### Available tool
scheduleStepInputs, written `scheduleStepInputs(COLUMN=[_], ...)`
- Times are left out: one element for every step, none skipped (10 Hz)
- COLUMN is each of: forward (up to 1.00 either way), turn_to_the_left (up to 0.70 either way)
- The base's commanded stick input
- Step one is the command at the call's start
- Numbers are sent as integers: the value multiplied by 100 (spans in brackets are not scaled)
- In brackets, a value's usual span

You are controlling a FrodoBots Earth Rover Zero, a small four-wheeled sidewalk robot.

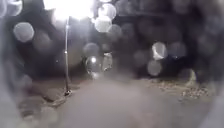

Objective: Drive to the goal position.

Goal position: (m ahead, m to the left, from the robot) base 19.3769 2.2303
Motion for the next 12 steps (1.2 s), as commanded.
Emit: scheduleStepInputs(forward=[70,70,70,70,70,70,70,70,70,70,70,70], turn_to_the_left=[0,0,0,0,0,0,0,0,0,0,0,0])
